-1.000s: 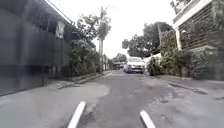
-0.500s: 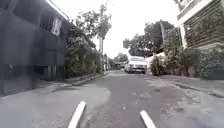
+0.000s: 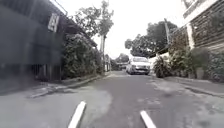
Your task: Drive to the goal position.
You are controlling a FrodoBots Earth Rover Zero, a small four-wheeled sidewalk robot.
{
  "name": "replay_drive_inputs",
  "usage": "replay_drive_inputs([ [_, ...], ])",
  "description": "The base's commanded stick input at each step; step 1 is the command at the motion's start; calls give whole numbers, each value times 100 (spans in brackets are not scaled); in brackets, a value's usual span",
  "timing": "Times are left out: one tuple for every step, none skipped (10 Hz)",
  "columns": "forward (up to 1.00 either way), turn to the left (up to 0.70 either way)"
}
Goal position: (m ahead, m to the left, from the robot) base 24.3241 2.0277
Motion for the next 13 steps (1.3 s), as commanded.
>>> replay_drive_inputs([
  [85,0],
  [85,0],
  [85,0],
  [85,0],
  [85,0],
  [85,0],
  [85,0],
  [85,0],
  [85,0],
  [85,0],
  [85,0],
  [85,0],
  [85,0],
])
